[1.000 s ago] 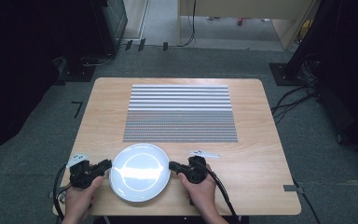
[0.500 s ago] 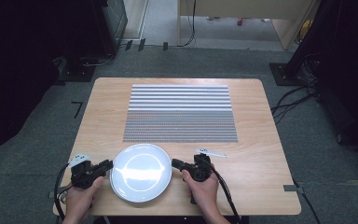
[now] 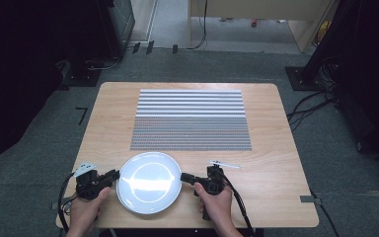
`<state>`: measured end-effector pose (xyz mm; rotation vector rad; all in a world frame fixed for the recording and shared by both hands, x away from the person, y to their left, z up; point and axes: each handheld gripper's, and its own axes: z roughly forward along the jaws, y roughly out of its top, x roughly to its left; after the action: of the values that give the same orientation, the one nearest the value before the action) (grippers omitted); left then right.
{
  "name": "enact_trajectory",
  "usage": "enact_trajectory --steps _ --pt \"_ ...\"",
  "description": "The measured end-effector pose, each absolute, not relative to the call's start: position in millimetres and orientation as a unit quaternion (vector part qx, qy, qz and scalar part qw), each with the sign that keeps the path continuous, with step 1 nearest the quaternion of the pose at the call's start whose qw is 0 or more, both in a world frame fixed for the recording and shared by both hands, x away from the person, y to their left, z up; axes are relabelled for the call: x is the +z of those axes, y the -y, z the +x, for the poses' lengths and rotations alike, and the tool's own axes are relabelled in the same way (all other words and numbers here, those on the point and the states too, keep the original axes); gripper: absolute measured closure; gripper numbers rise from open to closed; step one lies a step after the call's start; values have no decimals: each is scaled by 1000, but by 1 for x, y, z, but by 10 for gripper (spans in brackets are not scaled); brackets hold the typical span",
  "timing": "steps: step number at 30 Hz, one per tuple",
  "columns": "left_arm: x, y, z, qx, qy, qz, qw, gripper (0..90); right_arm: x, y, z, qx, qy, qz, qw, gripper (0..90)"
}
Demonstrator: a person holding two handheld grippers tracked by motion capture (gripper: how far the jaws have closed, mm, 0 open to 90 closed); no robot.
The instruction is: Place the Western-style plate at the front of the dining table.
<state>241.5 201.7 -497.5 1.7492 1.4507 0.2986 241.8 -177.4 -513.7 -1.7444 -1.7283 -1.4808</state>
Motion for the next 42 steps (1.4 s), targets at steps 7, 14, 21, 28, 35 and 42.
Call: enact_trajectory --steps 7,14,21,28,35,42 --pt "-497 -201 241 122 -575 698 410 762 -512 178 241 -509 598 -604 137 813" --pt "-498 -199 241 126 -570 703 405 759 -518 175 243 -493 602 -609 152 807" --pt "-498 -197 241 131 -567 707 402 751 -512 183 243 -515 577 -612 166 815" --pt "-499 -186 238 162 -545 731 376 693 -503 178 240 -531 578 -600 154 779" --pt "-499 -187 239 156 -548 730 378 679 -512 189 239 -514 587 -619 91 699" --pt "-498 -187 238 159 -545 733 375 675 -517 180 233 -503 621 -597 75 665"
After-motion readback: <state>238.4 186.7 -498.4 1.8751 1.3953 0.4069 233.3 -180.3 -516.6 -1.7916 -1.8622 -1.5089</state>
